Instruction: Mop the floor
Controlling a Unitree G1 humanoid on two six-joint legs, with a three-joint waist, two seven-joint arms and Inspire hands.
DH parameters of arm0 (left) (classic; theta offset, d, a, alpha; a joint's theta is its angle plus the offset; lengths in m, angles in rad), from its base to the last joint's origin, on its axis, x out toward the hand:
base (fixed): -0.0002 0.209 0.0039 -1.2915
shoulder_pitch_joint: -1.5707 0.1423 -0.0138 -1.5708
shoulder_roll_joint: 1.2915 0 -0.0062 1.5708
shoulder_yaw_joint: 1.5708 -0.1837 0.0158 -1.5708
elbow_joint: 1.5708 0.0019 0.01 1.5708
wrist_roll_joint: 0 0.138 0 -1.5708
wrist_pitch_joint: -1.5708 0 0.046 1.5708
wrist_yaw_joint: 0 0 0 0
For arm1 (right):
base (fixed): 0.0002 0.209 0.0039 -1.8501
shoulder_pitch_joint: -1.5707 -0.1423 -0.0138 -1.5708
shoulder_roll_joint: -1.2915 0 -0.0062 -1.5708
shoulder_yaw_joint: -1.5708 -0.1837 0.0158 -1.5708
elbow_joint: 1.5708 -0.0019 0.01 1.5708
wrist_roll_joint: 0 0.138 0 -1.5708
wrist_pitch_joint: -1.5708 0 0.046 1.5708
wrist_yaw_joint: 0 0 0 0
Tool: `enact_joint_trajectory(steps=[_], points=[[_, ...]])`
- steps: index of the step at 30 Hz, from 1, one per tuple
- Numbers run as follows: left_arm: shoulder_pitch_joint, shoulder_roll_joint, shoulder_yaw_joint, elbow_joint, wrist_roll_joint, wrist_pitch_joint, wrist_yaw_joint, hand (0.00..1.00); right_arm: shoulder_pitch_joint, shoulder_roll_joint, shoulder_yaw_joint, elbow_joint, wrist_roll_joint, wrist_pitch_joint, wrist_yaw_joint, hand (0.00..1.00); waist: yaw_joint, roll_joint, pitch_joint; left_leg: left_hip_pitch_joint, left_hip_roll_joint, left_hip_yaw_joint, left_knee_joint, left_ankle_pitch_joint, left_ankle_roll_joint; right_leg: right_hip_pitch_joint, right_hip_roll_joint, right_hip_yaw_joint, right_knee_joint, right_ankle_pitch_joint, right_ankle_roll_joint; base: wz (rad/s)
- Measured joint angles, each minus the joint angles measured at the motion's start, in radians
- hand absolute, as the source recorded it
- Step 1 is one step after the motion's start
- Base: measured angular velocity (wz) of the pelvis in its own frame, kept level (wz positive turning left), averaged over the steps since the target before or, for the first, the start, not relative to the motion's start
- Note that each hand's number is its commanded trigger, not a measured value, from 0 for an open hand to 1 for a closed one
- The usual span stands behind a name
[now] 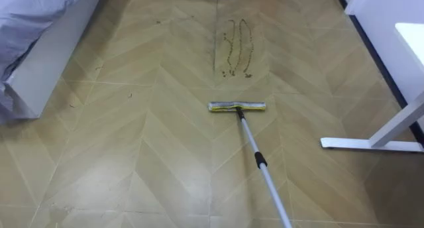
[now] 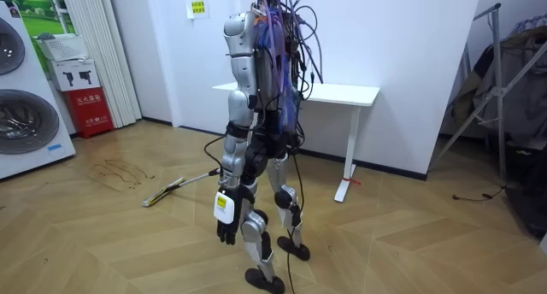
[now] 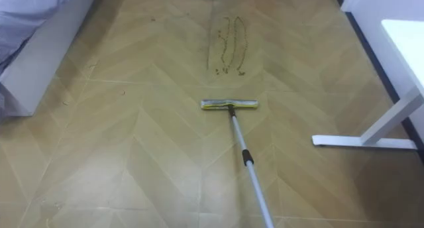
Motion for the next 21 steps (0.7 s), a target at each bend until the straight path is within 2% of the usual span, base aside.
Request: enact_joint_trajectory(steps=[5,8,12,16,18,21], points=[[-0.008,0.000,-0.001,0.000,-0.007,0.000,0.000,0.00,-0.004,-0.001,0.003,0.002,0.019,0.000,-0.008,1.00,-0.001,0.002,-0.0014,-0.028,0.000,-0.001,0.008,0.000,0.000,-0.026,0.000,-0.002,0.005,0.000,0.000,0.01],[-0.023,0.000,-0.001,0.000,-0.009,-0.004,0.000,0.00,-0.012,-0.001,0.003,0.002,0.042,0.000,-0.023,1.00,-0.001,0.007,0.0018,-0.066,-0.001,-0.013,0.027,0.000,0.000,-0.054,0.000,-0.018,0.018,0.000,0.000,0.14],[-0.033,-0.001,-0.022,0.000,-0.010,-0.008,-0.003,0.00,-0.022,-0.002,0.003,0.003,0.052,0.001,-0.032,1.00,0.000,0.010,0.0004,-0.110,0.001,-0.014,0.051,-0.001,0.001,-0.093,0.001,-0.020,0.028,-0.001,-0.002,0.02],[-0.040,-0.001,-0.021,0.014,-0.021,-0.009,-0.005,0.00,-0.052,-0.008,0.004,0.041,0.089,0.000,-0.038,1.00,0.001,0.016,0.0039,-0.154,0.003,-0.018,0.087,-0.004,0.003,-0.145,-0.001,-0.019,0.079,-0.010,-0.006,0.01],[-0.051,-0.001,-0.021,0.033,-0.047,-0.010,-0.005,0.00,-0.060,-0.012,0.004,0.049,0.107,0.000,-0.040,1.00,0.009,0.022,0.0037,-0.184,-0.001,-0.025,0.105,-0.005,0.004,-0.175,-0.006,-0.021,0.109,-0.021,-0.006,0.10],[-0.069,-0.003,-0.003,0.062,-0.046,-0.011,-0.002,0.00,-0.062,-0.019,0.000,0.066,0.120,-0.001,-0.043,1.00,0.023,0.035,0.0047,-0.262,-0.008,-0.043,0.193,-0.029,0.003,-0.264,-0.021,-0.025,0.235,-0.077,-0.010,0.18]])
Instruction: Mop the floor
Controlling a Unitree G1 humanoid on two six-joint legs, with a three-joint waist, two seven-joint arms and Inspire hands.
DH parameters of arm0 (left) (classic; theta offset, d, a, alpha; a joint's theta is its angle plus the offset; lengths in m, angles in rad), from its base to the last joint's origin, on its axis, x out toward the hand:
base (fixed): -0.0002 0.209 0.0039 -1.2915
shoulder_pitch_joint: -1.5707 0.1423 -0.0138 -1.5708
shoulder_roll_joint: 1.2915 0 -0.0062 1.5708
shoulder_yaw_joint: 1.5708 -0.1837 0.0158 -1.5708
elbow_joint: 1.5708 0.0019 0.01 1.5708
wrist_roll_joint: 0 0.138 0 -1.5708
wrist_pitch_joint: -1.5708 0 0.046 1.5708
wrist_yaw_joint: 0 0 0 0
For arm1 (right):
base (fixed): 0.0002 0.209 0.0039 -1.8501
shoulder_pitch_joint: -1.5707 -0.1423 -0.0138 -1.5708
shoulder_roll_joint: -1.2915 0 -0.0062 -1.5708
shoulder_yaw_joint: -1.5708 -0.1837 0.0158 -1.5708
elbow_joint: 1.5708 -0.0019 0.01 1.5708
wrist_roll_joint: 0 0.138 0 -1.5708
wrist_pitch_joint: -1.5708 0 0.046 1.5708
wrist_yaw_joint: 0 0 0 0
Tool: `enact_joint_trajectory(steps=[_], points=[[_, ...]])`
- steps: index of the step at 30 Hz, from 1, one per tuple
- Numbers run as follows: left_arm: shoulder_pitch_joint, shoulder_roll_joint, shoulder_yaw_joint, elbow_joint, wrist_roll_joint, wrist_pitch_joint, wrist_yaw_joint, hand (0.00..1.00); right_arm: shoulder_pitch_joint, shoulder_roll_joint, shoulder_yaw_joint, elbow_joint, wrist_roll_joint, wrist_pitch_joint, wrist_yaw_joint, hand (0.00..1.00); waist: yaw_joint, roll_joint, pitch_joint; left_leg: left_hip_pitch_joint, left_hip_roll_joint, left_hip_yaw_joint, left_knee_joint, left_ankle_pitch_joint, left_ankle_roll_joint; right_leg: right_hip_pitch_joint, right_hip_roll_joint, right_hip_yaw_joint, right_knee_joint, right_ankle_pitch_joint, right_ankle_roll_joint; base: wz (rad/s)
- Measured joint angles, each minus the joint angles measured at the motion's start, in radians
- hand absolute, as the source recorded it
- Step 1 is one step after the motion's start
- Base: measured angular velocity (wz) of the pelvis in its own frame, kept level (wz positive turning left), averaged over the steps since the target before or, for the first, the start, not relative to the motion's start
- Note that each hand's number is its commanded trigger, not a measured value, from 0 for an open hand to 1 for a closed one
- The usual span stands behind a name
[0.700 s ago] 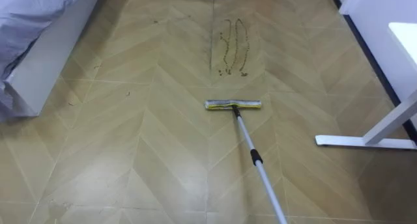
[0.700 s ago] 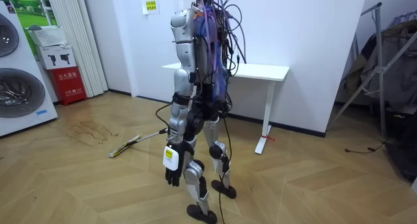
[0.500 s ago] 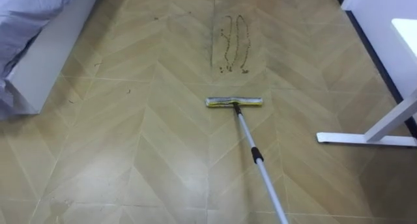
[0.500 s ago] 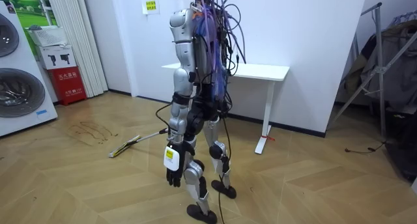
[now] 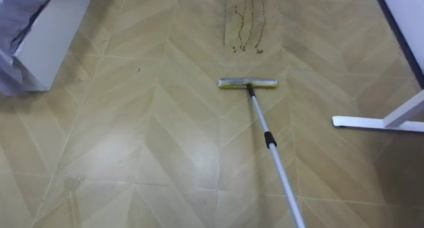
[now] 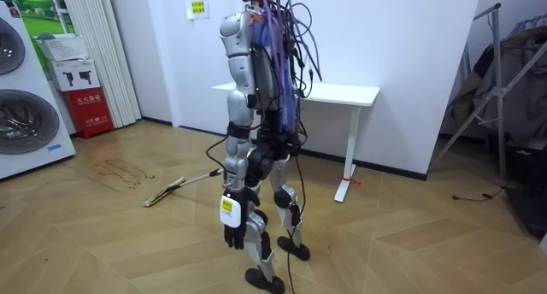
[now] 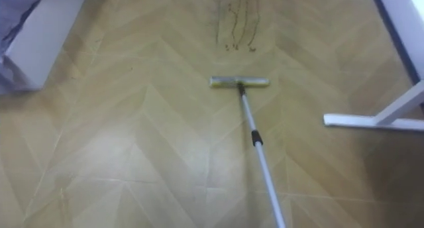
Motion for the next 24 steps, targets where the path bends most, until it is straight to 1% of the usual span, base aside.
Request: enact_joint_trajectory(steps=[1,2,3,4,5,6,7,8,9,10,11,12,13,14,15,16,17,18,19,20,21,22,23,24], points=[[-0.011,0.001,0.007,0.019,-0.001,0.005,0.001,0.00,-0.007,-0.003,0.002,0.022,0.015,0.001,-0.001,1.00,0.004,0.006,0.0010,-0.036,-0.008,-0.013,0.053,-0.016,-0.003,-0.042,-0.009,0.000,0.071,-0.032,-0.004,0.32],[-0.022,0.002,0.001,0.029,-0.008,0.013,0.004,0.00,-0.011,-0.003,0.003,0.036,0.034,0.004,-0.007,1.00,0.003,0.011,0.0001,-0.069,-0.015,-0.028,0.100,-0.029,-0.005,-0.080,-0.015,0.006,0.138,-0.064,-0.012,0.37],[-0.026,0.003,-0.003,0.031,-0.020,0.018,0.006,0.00,-0.016,-0.003,0.002,0.045,0.039,0.005,-0.010,1.00,0.004,0.016,0.0032,-0.083,-0.017,-0.033,0.122,-0.033,-0.008,-0.098,-0.016,0.011,0.171,-0.080,-0.018,0.38],[-0.031,0.007,-0.008,0.037,-0.031,0.020,0.008,0.00,-0.023,-0.002,0.002,0.052,0.046,0.010,-0.013,1.00,0.009,0.016,0.0028,-0.114,-0.032,-0.035,0.164,-0.041,-0.016,-0.136,-0.019,0.014,0.225,-0.113,-0.030,0.26],[-0.038,0.011,-0.016,0.045,-0.042,0.021,0.008,0.00,-0.042,-0.002,0.001,0.069,0.058,0.011,-0.018,1.00,0.013,0.019,0.0026,-0.148,-0.038,-0.037,0.208,-0.048,-0.024,-0.173,-0.020,0.024,0.283,-0.145,-0.046,0.24],[-0.040,0.012,-0.016,0.046,-0.043,0.024,0.008,0.00,-0.055,-0.003,0.000,0.082,0.066,0.010,-0.018,1.00,0.017,0.020,0.0006,-0.165,-0.039,-0.037,0.238,-0.050,-0.029,-0.191,-0.023,0.026,0.311,-0.164,-0.057,0.26],[-0.042,0.014,-0.016,0.046,-0.046,0.026,0.007,0.00,-0.070,-0.010,-0.012,0.102,0.068,0.009,-0.017,1.00,0.026,0.023,-0.0007,-0.221,-0.024,-0.014,0.335,-0.044,-0.041,-0.219,-0.029,0.023,0.367,-0.191,-0.071,0.23],[-0.040,0.020,-0.027,0.048,-0.080,0.029,0.008,0.00,-0.089,-0.014,-0.018,0.126,0.069,0.012,-0.016,1.00,0.034,0.021,0.0022,-0.293,-0.005,0.013,0.489,0.001,-0.066,-0.232,-0.031,0.017,0.428,-0.223,-0.087,0.12],[-0.032,0.024,-0.036,0.047,-0.098,0.031,0.008,0.00,-0.101,-0.017,-0.017,0.136,0.076,0.016,-0.015,1.00,0.043,0.020,0.0029,-0.335,0.004,0.027,0.580,0.047,-0.064,-0.235,-0.034,0.017,0.460,-0.241,-0.098,-0.20],[-0.015,0.028,-0.038,0.052,-0.126,0.040,0.007,0.00,-0.115,-0.027,-0.017,0.140,0.087,0.017,-0.006,1.00,0.066,0.015,0.0026,-0.407,0.022,0.051,0.740,0.161,-0.060,-0.232,-0.041,0.021,0.517,-0.274,-0.113,-0.38],[-0.008,0.033,-0.044,0.064,-0.151,0.043,0.006,0.00,-0.141,-0.043,-0.017,0.140,0.102,0.019,0.016,1.00,0.080,0.004,0.0041,-0.478,0.033,0.072,0.882,0.227,-0.053,-0.236,-0.056,0.022,0.564,-0.301,-0.121,-0.36],[-0.008,0.037,-0.049,0.066,-0.159,0.044,0.004,0.00,-0.156,-0.051,-0.016,0.138,0.106,0.020,0.026,1.00,0.083,-0.002,0.0048,-0.512,0.036,0.083,0.935,0.230,-0.052,-0.240,-0.058,0.025,0.580,-0.310,-0.124,-0.19],[-0.007,0.047,-0.063,0.066,-0.165,0.039,-0.008,0.00,-0.189,-0.060,-0.014,0.136,0.111,0.023,0.042,1.00,0.092,-0.013,0.0080,-0.562,0.046,0.104,0.973,0.212,-0.043,-0.244,-0.059,0.031,0.592,-0.321,-0.120,-0.07],[-0.007,0.053,-0.063,0.063,-0.173,0.034,-0.019,0.00,-0.218,-0.065,-0.004,0.135,0.124,0.025,0.056,1.00,0.097,-0.021,0.0119,-0.576,0.049,0.125,0.924,0.183,-0.044,-0.246,-0.057,0.041,0.589,-0.326,-0.112,-0.06],[-0.007,0.055,-0.063,0.061,-0.173,0.030,-0.025,0.00,-0.231,-0.067,0.003,0.135,0.138,0.025,0.061,1.00,0.102,-0.029,0.0107,-0.571,0.047,0.138,0.867,0.170,-0.045,-0.251,-0.054,0.052,0.589,-0.329,-0.106,-0.06],[-0.007,0.056,-0.063,0.059,-0.168,0.024,-0.037,0.00,-0.248,-0.073,0.015,0.135,0.174,0.024,0.073,1.00,0.109,-0.037,0.0107,-0.543,0.037,0.143,0.697,0.153,-0.048,-0.254,-0.049,0.069,0.587,-0.337,-0.090,-0.05],[-0.008,0.057,-0.063,0.058,-0.169,0.021,-0.054,0.00,-0.254,-0.078,0.035,0.133,0.218,0.024,0.085,1.00,0.111,-0.031,0.0105,-0.501,0.037,0.144,0.512,0.152,-0.048,-0.255,-0.041,0.071,0.583,-0.342,-0.084,0.00],[-0.008,0.057,-0.065,0.059,-0.169,0.021,-0.059,0.00,-0.252,-0.079,0.047,0.131,0.236,0.024,0.088,1.00,0.111,-0.024,0.0112,-0.482,0.038,0.142,0.431,0.152,-0.048,-0.255,-0.035,0.070,0.581,-0.348,-0.082,0.00],[-0.009,0.057,-0.074,0.059,-0.170,0.026,-0.072,0.00,-0.247,-0.082,0.060,0.131,0.263,0.024,0.093,1.00,0.110,-0.017,0.0113,-0.459,0.038,0.141,0.324,0.129,-0.026,-0.255,-0.037,0.070,0.579,-0.363,-0.078,0.00],[-0.020,0.057,-0.090,0.059,-0.171,0.030,-0.081,0.00,-0.229,-0.082,0.056,0.127,0.266,0.022,0.093,1.00,0.104,-0.013,0.0063,-0.461,0.017,0.149,0.323,0.099,0.017,-0.247,-0.059,0.067,0.558,-0.367,-0.065,0.00],[-0.024,0.056,-0.096,0.059,-0.169,0.030,-0.086,0.00,-0.215,-0.086,0.045,0.129,0.263,0.021,0.093,1.00,0.099,-0.012,0.0035,-0.457,0.005,0.152,0.316,0.086,0.034,-0.243,-0.069,0.064,0.543,-0.359,-0.047,0.15],[-0.043,0.053,-0.095,0.062,-0.170,0.031,-0.092,0.00,-0.199,-0.107,0.042,0.134,0.262,0.021,0.103,1.00,0.087,-0.006,0.0035,-0.454,-0.027,0.150,0.308,0.056,0.055,-0.254,-0.080,0.084,0.554,-0.336,-0.028,0.23],[-0.059,0.050,-0.096,0.065,-0.171,0.034,-0.086,0.00,-0.171,-0.131,0.049,0.148,0.260,0.022,0.103,1.00,0.079,0.004,0.0042,-0.449,-0.065,0.150,0.311,0.037,0.074,-0.310,-0.097,0.123,0.657,-0.266,-0.018,0.29],[-0.065,0.047,-0.096,0.065,-0.174,0.033,-0.080,0.00,-0.152,-0.140,0.054,0.154,0.261,0.022,0.101,1.00,0.073,0.013,0.0025,-0.446,-0.076,0.150,0.315,0.028,0.077,-0.336,-0.100,0.144,0.711,-0.222,-0.010,0.41]])
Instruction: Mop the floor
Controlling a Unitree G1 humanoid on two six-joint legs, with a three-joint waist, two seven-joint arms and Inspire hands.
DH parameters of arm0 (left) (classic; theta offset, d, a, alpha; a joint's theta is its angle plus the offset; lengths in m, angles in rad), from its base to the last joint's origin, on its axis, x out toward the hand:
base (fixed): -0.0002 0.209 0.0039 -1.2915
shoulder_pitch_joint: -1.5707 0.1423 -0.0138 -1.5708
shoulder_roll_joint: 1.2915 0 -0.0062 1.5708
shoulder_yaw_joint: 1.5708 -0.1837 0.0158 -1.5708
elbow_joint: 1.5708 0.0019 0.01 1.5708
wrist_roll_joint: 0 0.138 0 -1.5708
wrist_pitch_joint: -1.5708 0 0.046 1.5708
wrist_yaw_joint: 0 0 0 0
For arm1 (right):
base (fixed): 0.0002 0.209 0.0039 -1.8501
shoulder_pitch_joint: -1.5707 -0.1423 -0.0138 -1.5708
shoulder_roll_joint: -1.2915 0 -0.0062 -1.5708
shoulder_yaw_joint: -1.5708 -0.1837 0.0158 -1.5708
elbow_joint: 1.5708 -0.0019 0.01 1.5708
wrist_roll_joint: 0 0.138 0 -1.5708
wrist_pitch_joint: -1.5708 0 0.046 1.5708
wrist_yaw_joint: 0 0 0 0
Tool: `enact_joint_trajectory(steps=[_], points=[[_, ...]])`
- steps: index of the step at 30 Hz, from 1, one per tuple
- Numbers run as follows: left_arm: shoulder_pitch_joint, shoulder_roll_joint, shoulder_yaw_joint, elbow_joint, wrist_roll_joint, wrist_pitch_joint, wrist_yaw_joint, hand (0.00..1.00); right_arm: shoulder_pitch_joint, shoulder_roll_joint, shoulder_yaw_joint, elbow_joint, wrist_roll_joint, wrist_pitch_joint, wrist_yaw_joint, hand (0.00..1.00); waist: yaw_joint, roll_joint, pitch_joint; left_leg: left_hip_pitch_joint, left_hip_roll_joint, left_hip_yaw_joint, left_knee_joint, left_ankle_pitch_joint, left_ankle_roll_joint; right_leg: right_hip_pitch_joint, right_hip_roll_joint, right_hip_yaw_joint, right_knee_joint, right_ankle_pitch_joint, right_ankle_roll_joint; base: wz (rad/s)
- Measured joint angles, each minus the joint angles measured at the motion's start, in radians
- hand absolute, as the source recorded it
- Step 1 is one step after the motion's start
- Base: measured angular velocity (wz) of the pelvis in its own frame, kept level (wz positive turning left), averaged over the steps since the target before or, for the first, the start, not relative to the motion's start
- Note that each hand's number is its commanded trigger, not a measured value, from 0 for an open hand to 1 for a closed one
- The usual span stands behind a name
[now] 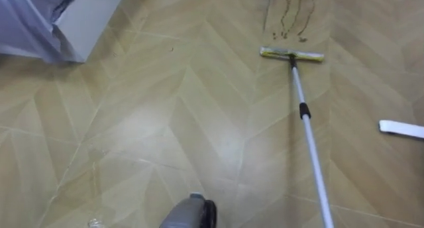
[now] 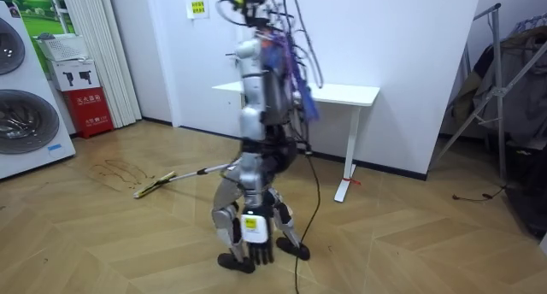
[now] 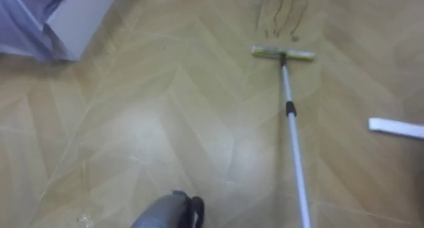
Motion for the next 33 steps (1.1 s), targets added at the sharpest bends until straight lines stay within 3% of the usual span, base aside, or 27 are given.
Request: enact_joint_trajectory(steps=[1,2,4,6,7,8,10,11,12,13,15,16,17,18,19,20,21,22,24,25,26,27,29,30,31,32,33], points=[[-0.014,-0.004,0.001,-0.012,0.001,-0.010,0.016,0.00,0.049,-0.009,0.009,0.008,0.008,0.001,-0.011,1.00,-0.008,0.018,-0.0076,0.007,-0.022,-0.008,0.003,-0.026,0.019,-0.055,0.007,0.048,0.091,0.097,0.006,0.35],[-0.025,-0.001,0.002,-0.023,0.002,-0.020,0.037,0.00,0.088,0.001,0.019,0.008,0.017,0.005,-0.023,1.00,-0.017,0.029,-0.0114,0.008,-0.027,-0.011,0.003,-0.047,0.031,-0.123,0.029,0.074,0.131,0.126,0.019,0.29],[-0.033,0.003,0.001,-0.035,0.000,-0.021,0.064,0.00,0.131,0.030,0.021,0.008,0.025,0.011,-0.034,1.00,-0.040,0.041,-0.0114,0.011,-0.027,-0.018,0.001,-0.069,0.036,-0.231,0.050,0.070,0.129,0.120,0.017,0.08],[-0.032,-0.005,-0.002,-0.041,-0.002,-0.023,0.081,0.00,0.169,0.057,0.029,0.008,0.039,0.013,-0.047,1.00,-0.056,0.044,-0.0107,0.029,-0.026,-0.025,-0.013,-0.089,0.034,-0.306,0.056,0.050,0.025,0.117,0.015,-0.05],[-0.030,-0.013,-0.011,-0.040,0.000,-0.022,0.091,0.00,0.190,0.077,0.029,0.008,0.039,0.013,-0.058,1.00,-0.063,0.044,-0.0100,0.044,-0.027,-0.037,-0.026,-0.095,0.029,-0.329,0.064,0.048,-0.109,0.121,0.011,-0.09],[-0.024,-0.023,-0.015,-0.040,0.002,-0.021,0.099,0.00,0.200,0.090,0.029,0.009,0.038,0.014,-0.065,1.00,-0.071,0.041,-0.0089,0.063,-0.026,-0.045,-0.039,-0.109,0.020,-0.337,0.065,0.047,-0.256,0.153,-0.002,-0.07],[-0.017,-0.041,-0.014,-0.039,0.002,-0.012,0.115,0.00,0.207,0.097,0.027,0.004,0.030,0.026,-0.077,1.00,-0.069,0.038,-0.0075,0.089,-0.022,-0.057,-0.033,-0.143,0.004,-0.327,0.078,0.043,-0.329,0.250,-0.011,-0.04],[-0.008,-0.049,-0.014,-0.039,-0.001,-0.011,0.118,0.00,0.196,0.096,0.027,0.005,0.019,0.036,-0.087,1.00,-0.060,0.038,-0.0079,0.104,-0.008,-0.067,-0.018,-0.160,-0.012,-0.302,0.082,0.018,-0.331,0.249,-0.035,-0.13],[-0.007,-0.048,-0.014,-0.039,-0.003,-0.006,0.118,0.00,0.189,0.096,0.025,0.005,0.016,0.038,-0.092,1.00,-0.051,0.036,-0.0065,0.110,-0.001,-0.071,-0.007,-0.165,-0.021,-0.290,0.083,0.003,-0.329,0.243,-0.045,-0.14],[-0.007,-0.046,-0.014,-0.039,-0.005,0.001,0.119,0.00,0.159,0.092,0.024,0.006,0.011,0.052,-0.100,1.00,-0.041,0.033,-0.0042,0.118,0.014,-0.081,0.034,-0.175,-0.038,-0.263,0.090,-0.017,-0.321,0.222,-0.056,0.00],[-0.008,-0.038,-0.016,-0.039,-0.008,0.003,0.125,0.00,0.098,0.076,0.021,0.014,-0.005,0.072,-0.102,1.00,-0.025,0.021,-0.0003,0.111,0.031,-0.083,0.121,-0.182,-0.051,-0.239,0.096,-0.030,-0.285,0.171,-0.073,0.08],[-0.009,-0.030,-0.017,-0.041,-0.024,0.003,0.129,0.00,0.042,0.058,0.022,0.028,-0.009,0.079,-0.109,1.00,-0.017,0.011,0.0036,0.089,0.044,-0.079,0.208,-0.174,-0.064,-0.234,0.101,-0.036,-0.246,0.131,-0.085,0.00],[-0.007,-0.022,-0.019,-0.041,-0.027,0.003,0.136,0.00,-0.013,0.034,0.022,0.027,-0.024,0.078,-0.112,1.00,-0.002,0.007,0.0058,0.053,0.073,-0.062,0.310,-0.153,-0.095,-0.233,0.118,-0.034,-0.208,0.095,-0.086,-0.04],[-0.006,-0.017,-0.024,-0.041,-0.028,0.003,0.140,0.00,-0.043,0.019,0.026,0.021,-0.026,0.078,-0.114,1.00,0.012,0.004,0.0064,0.031,0.087,-0.062,0.366,-0.133,-0.113,-0.231,0.132,-0.031,-0.190,0.081,-0.089,-0.19],[-0.003,-0.005,-0.041,-0.044,-0.045,0.003,0.147,0.00,-0.094,-0.002,0.032,0.004,-0.025,0.076,-0.118,1.00,0.031,-0.011,0.0114,-0.012,0.100,-0.065,0.461,-0.074,-0.127,-0.229,0.145,-0.024,-0.157,0.059,-0.101,-0.23],[0.002,0.009,-0.049,-0.046,-0.053,0.003,0.147,0.00,-0.142,-0.019,0.044,-0.013,-0.018,0.064,-0.116,1.00,0.044,-0.029,0.0180,-0.055,0.098,-0.066,0.536,-0.007,-0.138,-0.226,0.149,-0.015,-0.130,0.035,-0.110,-0.16],[0.005,0.015,-0.051,-0.046,-0.054,0.003,0.146,0.00,-0.163,-0.028,0.055,-0.027,-0.008,0.057,-0.115,1.00,0.050,-0.041,0.0206,-0.074,0.098,-0.067,0.540,-0.007,-0.137,-0.221,0.150,-0.017,-0.123,0.024,-0.114,0.00],[0.012,0.023,-0.055,-0.046,-0.049,0.003,0.144,0.00,-0.184,-0.037,0.071,-0.039,0.009,0.037,-0.105,1.00,0.060,-0.047,0.0190,-0.110,0.101,-0.066,0.502,-0.026,-0.122,-0.211,0.155,-0.019,-0.118,0.011,-0.114,0.00],[0.026,0.025,-0.032,-0.049,-0.045,0.004,0.137,0.00,-0.194,-0.038,0.071,-0.061,0.027,0.019,-0.088,1.00,0.089,-0.055,0.0183,-0.124,0.098,-0.067,0.329,-0.051,-0.114,-0.170,0.161,-0.020,-0.132,-0.001,-0.115,0.00],[0.036,0.025,-0.030,-0.051,-0.045,0.005,0.127,0.00,-0.188,-0.031,0.072,-0.066,0.055,0.019,-0.074,1.00,0.091,-0.050,0.0165,-0.113,0.096,-0.065,0.169,-0.045,-0.113,-0.132,0.161,-0.026,-0.155,-0.016,-0.108,0.09],[0.047,0.026,-0.031,-0.054,-0.045,0.009,0.112,0.00,-0.167,-0.023,0.076,-0.066,0.100,0.019,-0.064,1.00,0.090,-0.045,0.0170,-0.101,0.094,-0.059,0.065,-0.002,-0.082,-0.088,0.159,-0.031,-0.179,-0.033,-0.098,0.13],[0.052,0.026,-0.031,-0.054,-0.044,0.013,0.107,0.00,-0.144,-0.019,0.078,-0.066,0.124,0.018,-0.058,1.00,0.088,-0.044,0.0132,-0.093,0.088,-0.058,0.051,0.011,-0.068,-0.069,0.153,-0.031,-0.190,-0.043,-0.088,0.37],[0.044,0.009,-0.024,-0.048,-0.041,0.024,0.093,0.00,-0.038,-0.024,0.074,-0.031,0.151,0.015,-0.042,1.00,0.055,-0.027,0.0012,-0.039,0.050,-0.032,0.034,-0.031,-0.019,-0.009,0.118,-0.016,-0.218,-0.064,-0.056,0.66],[0.038,0.001,-0.016,-0.048,-0.039,0.024,0.093,0.00,-0.012,-0.027,0.075,-0.013,0.151,0.015,-0.043,1.00,0.052,-0.020,-0.0005,-0.026,0.042,-0.023,0.031,-0.043,-0.009,-0.004,0.109,-0.008,-0.204,-0.058,-0.046,0.39],[0.034,-0.012,-0.002,-0.051,-0.027,0.018,0.093,0.00,0.041,-0.028,0.088,0.019,0.150,0.016,-0.047,1.00,0.051,-0.006,-0.0043,-0.001,0.031,-0.010,0.030,-0.064,0.009,-0.016,0.091,0.001,-0.145,-0.022,-0.003,0.07],[0.030,-0.017,0.002,-0.058,-0.023,0.012,0.093,0.00,0.104,-0.021,0.099,0.020,0.149,0.023,-0.055,1.00,0.036,0.011,-0.0126,0.018,0.024,-0.009,0.029,-0.088,0.021,-0.044,0.076,-0.002,-0.069,0.043,0.016,-0.04],[0.030,-0.016,0.003,-0.061,-0.023,0.008,0.095,0.00,0.131,-0.013,0.102,0.020,0.151,0.027,-0.057,1.00,0.027,0.019,-0.0161,0.026,0.023,-0.010,0.027,-0.097,0.024,-0.061,0.074,0.002,-0.034,0.080,0.017,-0.13]])
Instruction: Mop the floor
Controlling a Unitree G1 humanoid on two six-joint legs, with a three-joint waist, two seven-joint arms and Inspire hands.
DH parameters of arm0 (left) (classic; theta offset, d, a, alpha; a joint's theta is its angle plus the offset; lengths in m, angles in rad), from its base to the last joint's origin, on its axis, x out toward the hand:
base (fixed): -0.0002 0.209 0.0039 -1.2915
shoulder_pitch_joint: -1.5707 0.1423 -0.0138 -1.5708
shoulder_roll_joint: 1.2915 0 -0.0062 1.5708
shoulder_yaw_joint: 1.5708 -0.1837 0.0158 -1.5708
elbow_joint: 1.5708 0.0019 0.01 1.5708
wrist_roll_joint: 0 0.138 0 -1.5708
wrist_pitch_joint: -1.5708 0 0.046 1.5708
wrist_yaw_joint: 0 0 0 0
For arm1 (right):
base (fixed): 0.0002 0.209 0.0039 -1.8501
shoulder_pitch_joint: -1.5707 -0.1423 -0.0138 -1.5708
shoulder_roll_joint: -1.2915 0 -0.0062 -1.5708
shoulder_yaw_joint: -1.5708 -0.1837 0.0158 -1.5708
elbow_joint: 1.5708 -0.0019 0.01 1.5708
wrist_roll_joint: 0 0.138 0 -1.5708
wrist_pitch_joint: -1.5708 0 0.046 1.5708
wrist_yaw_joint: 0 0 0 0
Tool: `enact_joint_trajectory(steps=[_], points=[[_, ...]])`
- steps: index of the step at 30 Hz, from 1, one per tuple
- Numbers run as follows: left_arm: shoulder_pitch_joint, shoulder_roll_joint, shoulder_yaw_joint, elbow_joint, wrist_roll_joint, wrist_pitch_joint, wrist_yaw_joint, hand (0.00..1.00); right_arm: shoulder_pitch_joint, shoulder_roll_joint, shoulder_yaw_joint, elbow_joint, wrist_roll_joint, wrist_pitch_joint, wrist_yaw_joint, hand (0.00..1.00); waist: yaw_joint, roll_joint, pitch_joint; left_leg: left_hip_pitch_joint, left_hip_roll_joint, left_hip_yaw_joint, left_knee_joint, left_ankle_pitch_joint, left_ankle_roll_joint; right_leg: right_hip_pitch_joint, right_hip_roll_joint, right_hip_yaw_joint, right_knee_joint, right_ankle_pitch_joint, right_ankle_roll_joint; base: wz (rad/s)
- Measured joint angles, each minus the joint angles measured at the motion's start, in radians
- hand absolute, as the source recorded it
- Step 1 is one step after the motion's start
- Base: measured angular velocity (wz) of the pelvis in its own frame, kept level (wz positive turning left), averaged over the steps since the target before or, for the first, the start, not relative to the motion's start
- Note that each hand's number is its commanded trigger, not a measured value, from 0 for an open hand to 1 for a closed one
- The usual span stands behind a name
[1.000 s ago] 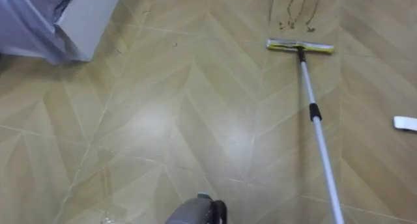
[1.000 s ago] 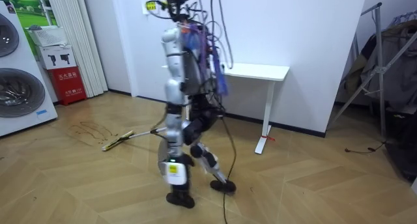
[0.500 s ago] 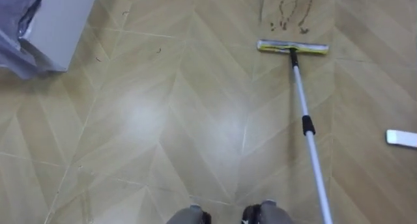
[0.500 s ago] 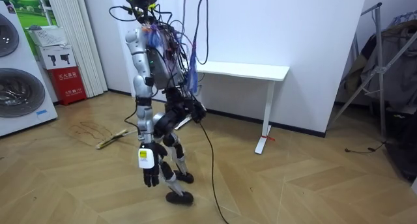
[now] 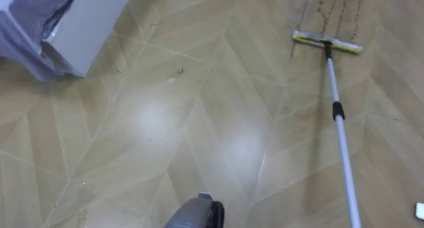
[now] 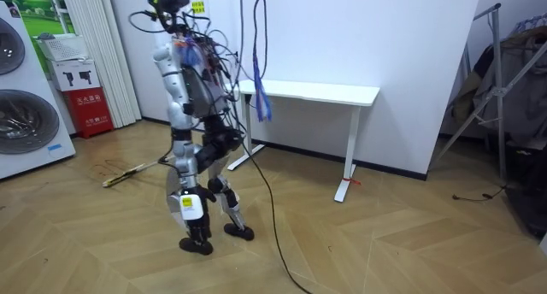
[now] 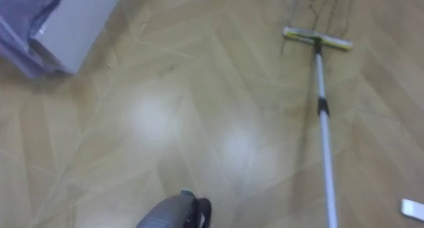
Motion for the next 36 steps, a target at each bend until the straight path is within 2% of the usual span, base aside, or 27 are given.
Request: enact_joint_trajectory(steps=[1,3,6,7,8,10,12,14,15,16,17,18,19,21,22,23,24,25,26,27,28,29,31,32,33,34,36], points=[[-0.001,0.002,0.000,-0.010,0.000,-0.016,0.010,0.00,0.042,0.018,0.002,0.000,0.000,0.007,-0.005,1.00,-0.017,0.007,-0.0034,0.015,-0.005,-0.008,-0.014,-0.011,0.002,-0.043,-0.005,0.009,0.044,0.030,0.004,-0.34],[-0.001,-0.003,-0.003,-0.027,0.000,-0.030,0.035,0.00,0.075,0.045,0.004,-0.001,-0.011,0.007,-0.020,1.00,-0.025,0.012,0.0050,0.042,-0.015,-0.026,-0.050,-0.014,-0.002,-0.132,-0.011,0.029,0.037,0.024,0.003,-0.61],[0.003,-0.014,-0.018,-0.026,0.000,-0.033,0.064,0.00,0.082,0.090,0.005,-0.004,-0.041,0.007,-0.054,1.00,-0.047,0.016,0.0095,0.097,-0.027,-0.073,-0.108,-0.019,-0.019,-0.191,-0.008,0.025,-0.220,0.038,-0.006,-0.70],[0.004,-0.020,-0.018,-0.026,0.000,-0.032,0.072,0.00,0.078,0.103,0.001,-0.013,-0.066,0.014,-0.062,1.00,-0.048,0.016,0.0097,0.109,-0.034,-0.097,-0.107,-0.031,-0.031,-0.188,0.007,0.028,-0.317,0.064,-0.011,-0.32],[0.003,-0.025,-0.025,-0.026,0.000,-0.030,0.072,0.00,0.058,0.105,0.000,-0.018,-0.078,0.032,-0.064,1.00,-0.054,0.021,0.0117,0.113,-0.034,-0.121,-0.093,-0.046,-0.044,-0.179,0.014,0.014,-0.338,0.103,-0.026,-0.19],[0.003,-0.026,-0.033,-0.024,-0.001,-0.027,0.070,0.00,0.025,0.102,-0.022,-0.024,-0.103,0.061,-0.077,1.00,-0.050,0.016,0.0151,0.115,-0.032,-0.136,-0.060,-0.066,-0.063,-0.159,0.004,-0.020,-0.326,0.130,-0.047,0.13],[0.003,-0.019,-0.040,-0.024,-0.002,-0.014,0.070,0.00,-0.052,0.087,-0.038,-0.011,-0.119,0.084,-0.092,1.00,-0.041,0.009,0.0184,0.112,-0.018,-0.136,-0.001,-0.084,-0.087,-0.149,0.005,-0.036,-0.288,0.097,-0.064,0.21],[0.002,0.002,-0.041,-0.028,-0.003,-0.009,0.069,0.00,-0.182,0.039,-0.037,-0.012,-0.119,0.089,-0.098,1.00,-0.010,-0.021,0.0331,0.083,0.009,-0.109,0.116,-0.085,-0.095,-0.146,0.006,-0.047,-0.221,0.038,-0.086,0.11],[0.002,0.009,-0.041,-0.027,-0.003,-0.008,0.069,0.00,-0.213,0.025,-0.037,-0.015,-0.120,0.085,-0.099,1.00,0.000,-0.022,0.0320,0.074,0.015,-0.108,0.151,-0.082,-0.100,-0.145,0.010,-0.049,-0.205,0.022,-0.089,0.11],[0.003,0.025,-0.043,-0.027,-0.018,-0.008,0.072,0.00,-0.258,0.003,-0.033,-0.017,-0.107,0.062,-0.102,1.00,0.017,-0.032,0.0328,0.044,0.038,-0.106,0.229,-0.066,-0.126,-0.139,0.037,-0.049,-0.189,0.000,-0.094,0.09],[0.008,0.043,-0.051,-0.028,-0.031,-0.008,0.072,0.00,-0.307,-0.014,-0.027,-0.047,-0.105,0.047,-0.101,1.00,0.045,-0.050,0.0345,0.009,0.058,-0.101,0.295,-0.034,-0.145,-0.126,0.072,-0.042,-0.189,-0.008,-0.112,0.08],[0.013,0.053,-0.053,-0.028,-0.030,-0.008,0.071,0.00,-0.326,-0.017,-0.023,-0.060,-0.105,0.045,-0.096,1.00,0.056,-0.066,0.0331,-0.007,0.059,-0.103,0.313,-0.025,-0.148,-0.122,0.083,-0.034,-0.189,-0.009,-0.128,0.23],[0.021,0.070,-0.056,-0.026,-0.028,-0.007,0.067,0.00,-0.342,-0.023,-0.024,-0.087,-0.087,0.030,-0.080,1.00,0.061,-0.089,0.0307,-0.039,0.054,-0.104,0.278,-0.028,-0.149,-0.112,0.101,-0.019,-0.197,-0.013,-0.137,0.55],[0.031,0.072,-0.055,-0.033,-0.024,-0.005,0.049,0.00,-0.345,-0.036,-0.032,-0.090,-0.049,0.007,-0.057,1.00,0.072,-0.085,0.0330,-0.072,0.045,-0.097,0.160,-0.025,-0.146,-0.067,0.135,-0.010,-0.227,-0.014,-0.141,0.71],[0.041,0.070,-0.055,-0.042,-0.013,-0.005,0.026,0.00,-0.334,-0.036,-0.039,-0.088,-0.026,0.006,-0.047,1.00,0.073,-0.075,0.0328,-0.075,0.033,-0.092,0.053,-0.005,-0.149,-0.037,0.151,0.007,-0.244,-0.023,-0.144,0.62],[0.051,0.069,-0.054,-0.042,-0.003,-0.002,0.001,0.00,-0.308,-0.030,-0.040,-0.087,0.009,0.004,-0.036,1.00,0.075,-0.070,0.0329,-0.072,0.016,-0.081,-0.024,0.054,-0.111,-0.017,0.162,0.038,-0.252,-0.038,-0.137,0.55],[0.054,0.067,-0.051,-0.038,0.003,0.001,-0.008,0.00,-0.290,-0.026,-0.039,-0.086,0.028,0.002,-0.029,1.00,0.075,-0.072,0.0276,-0.062,0.015,-0.073,-0.038,0.073,-0.093,-0.012,0.163,0.047,-0.255,-0.047,-0.133,0.47],[0.047,0.055,-0.047,-0.030,0.017,0.011,-0.029,0.00,-0.245,-0.027,-0.035,-0.073,0.058,-0.007,-0.014,1.00,0.068,-0.053,0.0219,-0.045,0.034,-0.039,-0.039,0.070,-0.051,0.005,0.165,0.054,-0.265,-0.060,-0.123,0.44],[0.040,0.037,-0.038,-0.027,0.030,0.015,-0.043,0.00,-0.199,-0.029,-0.035,-0.037,0.065,-0.014,-0.005,1.00,0.066,-0.035,0.0196,-0.028,0.044,0.000,-0.040,0.053,-0.028,0.015,0.151,0.061,-0.254,-0.070,-0.106,0.39],[0.040,0.028,-0.035,-0.026,0.040,0.015,-0.048,0.00,-0.177,-0.030,-0.035,-0.019,0.061,-0.014,-0.003,1.00,0.066,-0.029,0.0195,-0.019,0.040,0.013,-0.041,0.049,-0.019,0.013,0.139,0.062,-0.233,-0.070,-0.097,0.09],[0.034,0.009,-0.030,-0.026,0.048,0.010,-0.049,0.00,-0.129,-0.029,-0.028,0.004,0.052,-0.014,-0.012,1.00,0.062,-0.016,0.0186,-0.001,0.034,0.039,-0.042,0.032,-0.004,-0.003,0.117,0.062,-0.173,-0.056,-0.067,-0.15],[0.031,-0.002,-0.030,-0.026,0.047,0.005,-0.051,0.00,-0.075,-0.022,-0.021,0.004,0.042,-0.014,-0.027,1.00,0.046,-0.004,0.0132,0.014,0.021,0.046,-0.042,0.015,0.001,-0.025,0.093,0.056,-0.107,-0.032,-0.024,-0.23],[0.024,0.001,-0.030,-0.033,0.046,-0.012,-0.048,0.00,-0.016,0.003,0.004,0.001,0.033,-0.002,-0.043,1.00,0.021,0.004,0.0098,0.034,0.007,0.042,-0.046,-0.011,0.001,-0.063,0.073,0.052,-0.019,0.028,0.006,-0.36],[0.021,0.001,-0.031,-0.038,0.046,-0.023,-0.040,0.00,0.005,0.020,0.009,0.001,0.011,0.011,-0.049,1.00,0.001,0.014,0.0085,0.046,0.000,0.017,-0.051,-0.025,-0.002,-0.094,0.076,0.055,0.032,0.087,0.009,-0.51],[0.017,-0.001,-0.031,-0.038,0.046,-0.024,-0.036,0.00,0.014,0.027,0.016,0.001,0.010,0.015,-0.054,1.00,-0.005,0.022,0.0109,0.054,-0.005,-0.006,-0.055,-0.031,-0.005,-0.108,0.079,0.054,0.045,0.096,0.005,-0.73],[0.011,-0.005,-0.032,-0.038,0.043,-0.025,-0.026,0.00,0.021,0.043,0.035,-0.001,0.003,0.022,-0.068,1.00,-0.016,0.031,0.0149,0.072,-0.014,-0.041,-0.073,-0.033,-0.009,-0.136,0.081,0.057,0.015,0.075,-0.010,-0.91],[0.010,-0.019,-0.033,-0.038,0.040,-0.024,-0.008,0.00,0.020,0.063,0.042,-0.012,-0.038,0.026,-0.091,1.00,-0.033,0.042,0.0185,0.097,-0.017,-0.087,-0.109,-0.026,-0.021,-0.168,0.074,0.055,-0.136,0.056,-0.012,-0.96]])
